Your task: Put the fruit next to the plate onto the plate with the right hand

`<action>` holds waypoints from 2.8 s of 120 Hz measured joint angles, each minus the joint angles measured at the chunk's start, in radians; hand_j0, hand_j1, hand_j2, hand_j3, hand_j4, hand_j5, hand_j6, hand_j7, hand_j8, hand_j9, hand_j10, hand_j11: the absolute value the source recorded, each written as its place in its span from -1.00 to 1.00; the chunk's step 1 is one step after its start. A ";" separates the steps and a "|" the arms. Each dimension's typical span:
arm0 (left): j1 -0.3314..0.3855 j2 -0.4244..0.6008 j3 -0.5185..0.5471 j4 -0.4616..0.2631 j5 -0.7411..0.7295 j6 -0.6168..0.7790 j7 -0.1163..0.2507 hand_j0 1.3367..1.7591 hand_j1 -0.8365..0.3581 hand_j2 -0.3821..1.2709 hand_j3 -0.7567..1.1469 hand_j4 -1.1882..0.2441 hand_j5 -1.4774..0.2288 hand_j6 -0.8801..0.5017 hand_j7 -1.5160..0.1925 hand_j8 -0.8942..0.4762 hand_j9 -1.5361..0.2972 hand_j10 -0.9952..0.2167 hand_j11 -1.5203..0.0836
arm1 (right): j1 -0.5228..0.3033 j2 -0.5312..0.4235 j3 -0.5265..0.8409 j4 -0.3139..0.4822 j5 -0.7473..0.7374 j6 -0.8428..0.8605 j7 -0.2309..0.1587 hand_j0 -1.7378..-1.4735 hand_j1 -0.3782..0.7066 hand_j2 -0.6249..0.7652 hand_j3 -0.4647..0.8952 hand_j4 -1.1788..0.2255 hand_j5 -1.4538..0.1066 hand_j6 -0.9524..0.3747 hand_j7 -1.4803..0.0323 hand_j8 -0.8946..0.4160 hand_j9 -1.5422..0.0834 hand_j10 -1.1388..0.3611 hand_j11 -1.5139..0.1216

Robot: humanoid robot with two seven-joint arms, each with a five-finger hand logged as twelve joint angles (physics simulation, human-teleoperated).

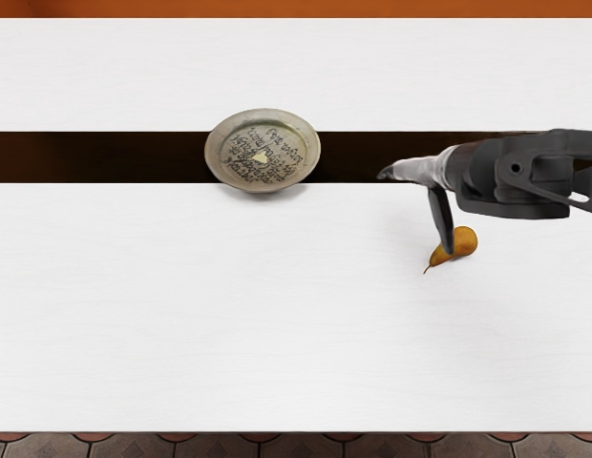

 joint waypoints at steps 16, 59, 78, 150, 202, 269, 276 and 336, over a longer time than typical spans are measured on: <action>-0.002 0.000 0.000 0.000 0.000 0.000 0.000 0.52 0.98 -0.54 -0.21 0.66 0.73 0.27 0.77 0.31 0.68 0.64 0.90 | -0.052 0.003 -0.024 -0.037 -0.053 -0.062 0.000 -0.40 -0.87 -0.11 -0.32 0.62 0.80 0.38 0.90 0.31 0.84 0.47 0.80; -0.003 0.000 0.000 -0.003 0.000 0.000 0.000 0.52 0.98 -0.54 -0.21 0.66 0.73 0.27 0.77 0.31 0.68 0.64 0.90 | -0.124 0.001 -0.096 -0.051 -0.188 -0.276 0.000 -0.40 -0.86 -0.11 -0.32 0.62 0.80 0.37 0.89 0.30 0.84 0.46 0.79; -0.003 0.000 0.000 -0.003 0.000 0.000 0.000 0.52 0.98 -0.54 -0.21 0.66 0.73 0.27 0.77 0.31 0.68 0.64 0.90 | -0.127 -0.071 -0.098 0.081 -0.210 -0.316 0.000 -0.40 -0.79 -0.12 -0.32 0.57 0.74 0.32 0.83 0.25 0.78 0.42 0.74; -0.003 0.000 -0.001 -0.013 0.000 0.000 0.000 0.52 0.98 -0.54 -0.21 0.66 0.73 0.27 0.77 0.31 0.68 0.64 0.90 | -0.260 -0.112 -0.113 0.101 -0.379 -0.495 0.000 -0.40 -0.27 -0.19 -0.32 0.23 0.35 -0.04 0.43 -0.11 0.40 0.10 0.36; -0.002 0.000 -0.001 -0.017 0.000 0.000 0.000 0.52 0.98 -0.54 -0.21 0.66 0.73 0.27 0.77 0.31 0.68 0.64 0.90 | -0.285 -0.142 -0.125 0.133 -0.398 -0.532 0.000 -0.40 -0.09 -0.21 -0.32 0.12 0.22 -0.16 0.29 -0.23 0.28 0.00 0.23; 0.014 0.000 -0.003 -0.025 0.000 0.001 0.000 0.52 0.98 -0.54 -0.21 0.66 0.73 0.27 0.77 0.31 0.68 0.64 0.90 | -0.290 -0.132 -0.125 0.133 -0.405 -0.532 0.000 -0.40 0.02 -0.22 -0.32 0.05 0.13 -0.23 0.20 -0.31 0.19 -0.07 0.15; 0.017 0.000 -0.003 -0.025 0.000 0.001 0.000 0.52 0.98 -0.54 -0.21 0.66 0.73 0.27 0.77 0.31 0.68 0.64 0.90 | -0.290 -0.130 -0.125 0.133 -0.405 -0.532 0.000 -0.40 0.04 -0.22 -0.32 0.04 0.11 -0.25 0.18 -0.33 0.18 -0.08 0.14; 0.021 0.000 -0.003 -0.026 0.000 0.002 0.000 0.52 0.98 -0.54 -0.21 0.66 0.73 0.27 0.77 0.31 0.68 0.64 0.90 | -0.291 -0.124 -0.125 0.132 -0.414 -0.531 0.000 -0.39 0.18 -0.10 -0.32 -0.09 -0.07 -0.38 0.01 -0.27 0.02 -0.21 -0.02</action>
